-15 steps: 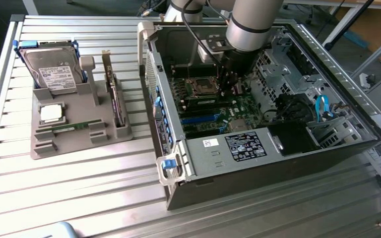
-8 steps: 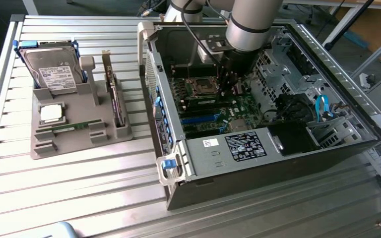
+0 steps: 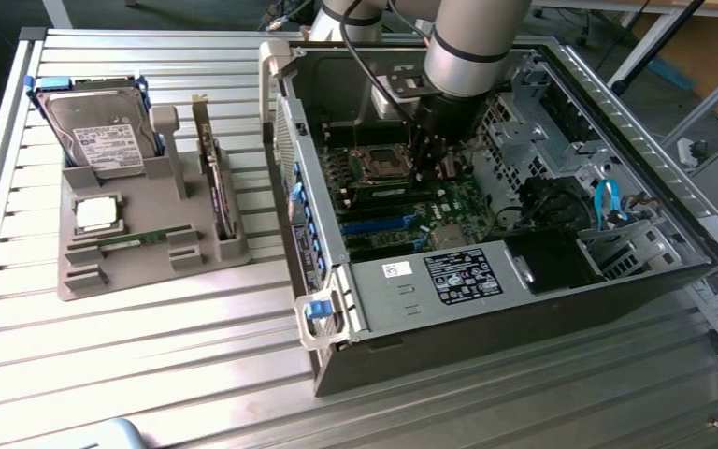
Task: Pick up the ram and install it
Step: 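Insert the ram into the slot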
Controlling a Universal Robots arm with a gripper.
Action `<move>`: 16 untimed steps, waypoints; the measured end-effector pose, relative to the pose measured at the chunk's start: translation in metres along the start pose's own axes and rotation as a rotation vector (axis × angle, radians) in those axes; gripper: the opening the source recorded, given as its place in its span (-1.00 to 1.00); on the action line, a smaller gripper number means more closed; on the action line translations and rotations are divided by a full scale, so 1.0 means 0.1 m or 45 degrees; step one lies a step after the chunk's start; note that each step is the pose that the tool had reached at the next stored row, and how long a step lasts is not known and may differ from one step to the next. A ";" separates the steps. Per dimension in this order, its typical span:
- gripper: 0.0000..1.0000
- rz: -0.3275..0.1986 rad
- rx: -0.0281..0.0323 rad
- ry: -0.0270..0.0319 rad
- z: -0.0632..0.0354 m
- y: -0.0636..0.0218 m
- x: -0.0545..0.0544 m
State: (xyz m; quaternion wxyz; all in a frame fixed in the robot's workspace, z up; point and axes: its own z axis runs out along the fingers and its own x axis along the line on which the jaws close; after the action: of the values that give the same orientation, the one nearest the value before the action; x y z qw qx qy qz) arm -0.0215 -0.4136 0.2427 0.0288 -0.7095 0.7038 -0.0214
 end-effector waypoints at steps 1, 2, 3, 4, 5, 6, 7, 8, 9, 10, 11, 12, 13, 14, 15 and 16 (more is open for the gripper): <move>-0.76 0.000 0.0000 0.0000 0.000 0.000 0.00; -0.76 0.000 0.0000 -0.0001 0.001 0.000 0.00; -0.76 0.000 0.0002 0.0000 0.003 0.001 0.00; -0.76 0.000 0.0008 -0.0002 0.007 0.001 0.00; -0.76 0.000 0.0018 0.0001 0.013 0.001 0.00; -0.76 0.000 0.0021 0.0002 0.015 0.001 0.00; -0.76 0.000 0.0022 0.0001 0.016 0.008 0.00; -0.76 0.000 0.0022 0.0000 0.017 0.008 0.00; -0.76 0.001 0.0022 0.0002 0.016 0.009 0.00; -0.76 0.001 0.0022 0.0001 0.017 0.009 0.00; -0.76 0.002 0.0022 0.0002 0.017 0.008 0.00; -0.76 0.003 0.0022 0.0002 0.017 0.008 0.00; -0.76 0.003 0.0023 0.0003 0.017 0.008 0.00; -0.76 0.004 0.0022 0.0003 0.017 0.008 0.00; -0.76 0.004 0.0023 0.0004 0.017 0.008 0.00; -0.76 0.005 0.0023 0.0004 0.017 0.009 0.00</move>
State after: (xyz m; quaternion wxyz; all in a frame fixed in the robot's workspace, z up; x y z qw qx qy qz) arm -0.0222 -0.4136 0.2410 0.0294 -0.7081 0.7052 -0.0221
